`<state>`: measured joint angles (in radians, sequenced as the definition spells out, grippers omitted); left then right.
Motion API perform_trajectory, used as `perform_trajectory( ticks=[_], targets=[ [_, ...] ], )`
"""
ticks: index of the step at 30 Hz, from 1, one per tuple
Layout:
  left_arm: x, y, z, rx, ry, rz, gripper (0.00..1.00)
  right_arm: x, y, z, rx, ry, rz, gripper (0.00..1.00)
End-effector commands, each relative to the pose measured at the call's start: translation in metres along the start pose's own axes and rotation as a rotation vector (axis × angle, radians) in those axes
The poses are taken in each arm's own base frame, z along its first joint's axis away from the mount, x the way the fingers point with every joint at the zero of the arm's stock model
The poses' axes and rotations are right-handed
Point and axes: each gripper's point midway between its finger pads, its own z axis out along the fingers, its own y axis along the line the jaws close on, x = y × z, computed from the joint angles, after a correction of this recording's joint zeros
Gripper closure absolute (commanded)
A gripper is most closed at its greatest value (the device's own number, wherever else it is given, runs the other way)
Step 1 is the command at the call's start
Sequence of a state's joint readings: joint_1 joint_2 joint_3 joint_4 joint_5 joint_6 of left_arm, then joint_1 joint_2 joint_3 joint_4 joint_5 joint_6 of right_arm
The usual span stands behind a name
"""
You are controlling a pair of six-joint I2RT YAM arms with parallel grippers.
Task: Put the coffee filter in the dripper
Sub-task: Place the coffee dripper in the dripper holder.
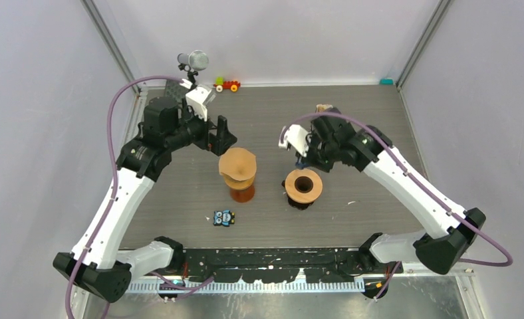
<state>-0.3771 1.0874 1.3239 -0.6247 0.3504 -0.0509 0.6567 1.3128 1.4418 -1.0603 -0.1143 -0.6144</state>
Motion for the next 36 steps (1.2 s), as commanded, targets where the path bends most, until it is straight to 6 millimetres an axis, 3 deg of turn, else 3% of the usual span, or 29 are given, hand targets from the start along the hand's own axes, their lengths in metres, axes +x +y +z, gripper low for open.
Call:
perform_trajectory(
  ticks=[1, 7, 16, 36],
  targets=[
    [-0.019, -0.002, 0.007, 0.027, -0.039, -0.015, 0.0, 0.021, -0.005, -0.009, 0.137, 0.118, -0.146, 1.0],
    [-0.022, 0.002, 0.023, 0.041, -0.01, -0.019, 0.0, 0.026, 0.01, -0.004, 0.162, 0.189, -0.247, 0.99],
    [-0.017, 0.005, 0.034, 0.043, 0.007, -0.024, 0.0, 0.026, 0.034, 0.002, 0.068, 0.203, -0.297, 0.99],
    [-0.013, 0.009, 0.048, 0.05, 0.035, -0.036, 0.0, 0.036, 0.057, 0.027, -0.002, 0.272, -0.356, 0.99]
  ],
)
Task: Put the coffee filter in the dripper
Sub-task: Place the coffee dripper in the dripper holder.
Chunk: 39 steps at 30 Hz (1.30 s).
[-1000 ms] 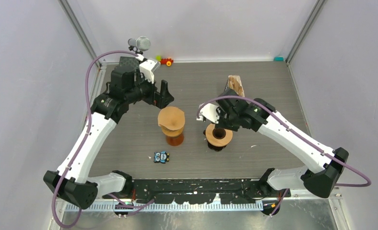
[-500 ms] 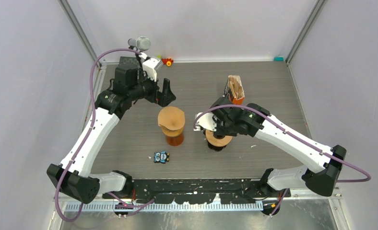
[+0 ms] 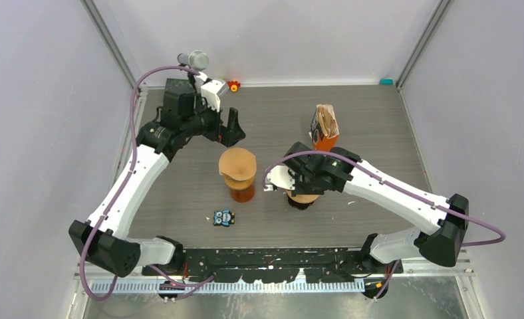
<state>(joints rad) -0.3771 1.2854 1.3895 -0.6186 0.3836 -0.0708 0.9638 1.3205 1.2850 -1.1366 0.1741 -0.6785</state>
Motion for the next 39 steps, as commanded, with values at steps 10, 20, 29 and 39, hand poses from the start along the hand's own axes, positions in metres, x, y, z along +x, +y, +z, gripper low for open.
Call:
perform_trajectory(
  ticks=[10, 20, 29, 39],
  targets=[
    [-0.027, -0.01, 0.009, 0.057, -0.056, 0.02, 0.02, 0.001, -0.002, 0.019, 0.059, 0.041, -0.031, 0.99],
    [-0.019, -0.038, 0.044, 0.152, 0.035, 0.029, 0.09, 0.001, 0.013, 0.026, 0.022, 0.036, -0.035, 0.73],
    [-0.024, -0.057, 0.051, 0.189, 0.033, 0.087, 0.09, -0.011, 0.011, 0.009, 0.025, -0.066, 0.041, 0.39],
    [-0.022, -0.078, 0.061, 0.204, 0.047, 0.083, 0.11, -0.009, -0.018, -0.04, 0.027, -0.321, 0.378, 0.34]
  ],
)
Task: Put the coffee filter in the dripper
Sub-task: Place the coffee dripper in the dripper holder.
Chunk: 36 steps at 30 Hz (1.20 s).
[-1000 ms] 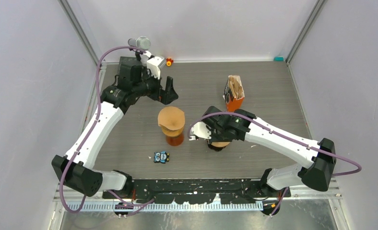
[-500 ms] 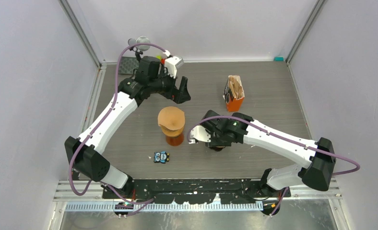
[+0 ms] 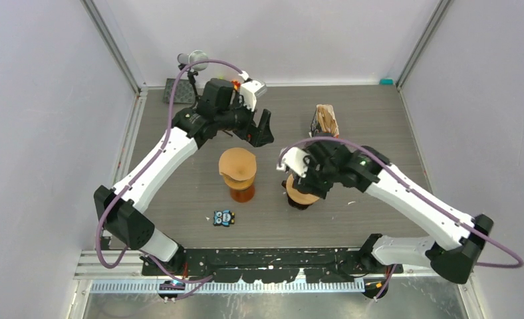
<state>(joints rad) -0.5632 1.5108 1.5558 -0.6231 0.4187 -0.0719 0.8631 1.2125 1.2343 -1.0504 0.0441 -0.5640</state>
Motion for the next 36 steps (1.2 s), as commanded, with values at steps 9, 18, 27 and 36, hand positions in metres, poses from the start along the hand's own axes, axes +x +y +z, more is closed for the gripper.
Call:
perform_trajectory(
  ticks=[9, 18, 27, 36],
  targets=[
    [-0.001, -0.048, 0.017, 0.053, 0.045, -0.037, 0.16, 0.025, -0.058, -0.033, 0.186, -0.189, 0.583, 0.34],
    [0.031, -0.079, 0.046, 0.08, 0.15, -0.106, 0.19, 0.041, -0.075, -0.013, 0.049, -0.172, 0.923, 0.35],
    [0.064, -0.084, 0.072, 0.066, 0.251, -0.215, 0.22, 0.036, -0.073, 0.007, -0.113, -0.171, 1.018, 0.4],
    [0.09, -0.081, 0.094, 0.06, 0.318, -0.239, 0.27, 0.035, -0.064, 0.023, -0.208, -0.144, 1.036, 0.52]
  ],
)
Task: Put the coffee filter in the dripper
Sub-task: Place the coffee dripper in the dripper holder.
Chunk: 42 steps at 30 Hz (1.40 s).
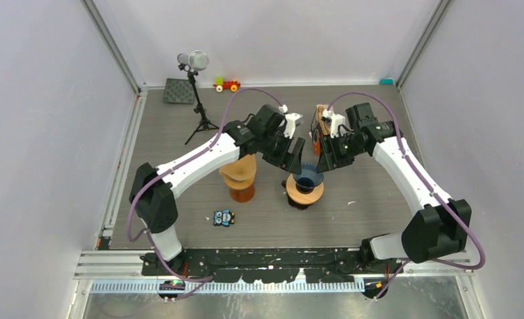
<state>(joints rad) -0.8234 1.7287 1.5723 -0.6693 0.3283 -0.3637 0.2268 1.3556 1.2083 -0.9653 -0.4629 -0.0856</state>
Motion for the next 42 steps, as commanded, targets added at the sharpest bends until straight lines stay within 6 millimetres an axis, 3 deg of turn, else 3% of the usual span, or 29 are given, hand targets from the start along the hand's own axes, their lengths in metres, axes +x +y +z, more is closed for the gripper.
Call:
perform_trajectory(
  ticks=[1, 7, 17, 33, 42],
  targets=[
    [0.005, 0.002, 0.015, 0.003, 0.017, -0.02, 0.27, -0.01, 0.01, -0.001, -0.056, -0.02, -0.002, 0.53],
    [0.011, 0.006, 0.026, 0.003, 0.041, -0.022, 0.32, -0.006, 0.009, 0.004, -0.069, -0.005, 0.002, 0.58],
    [0.02, -0.006, 0.032, 0.081, 0.041, -0.007, 0.36, 0.003, 0.008, 0.01, -0.083, 0.019, -0.001, 0.66],
    [0.017, -0.009, 0.026, 0.096, 0.002, 0.024, 0.46, 0.009, 0.013, 0.011, -0.084, -0.004, -0.057, 0.79],
    [0.02, -0.011, 0.026, 0.113, -0.003, 0.026, 0.59, 0.009, 0.015, 0.009, -0.056, -0.03, -0.09, 0.83]
  ],
)
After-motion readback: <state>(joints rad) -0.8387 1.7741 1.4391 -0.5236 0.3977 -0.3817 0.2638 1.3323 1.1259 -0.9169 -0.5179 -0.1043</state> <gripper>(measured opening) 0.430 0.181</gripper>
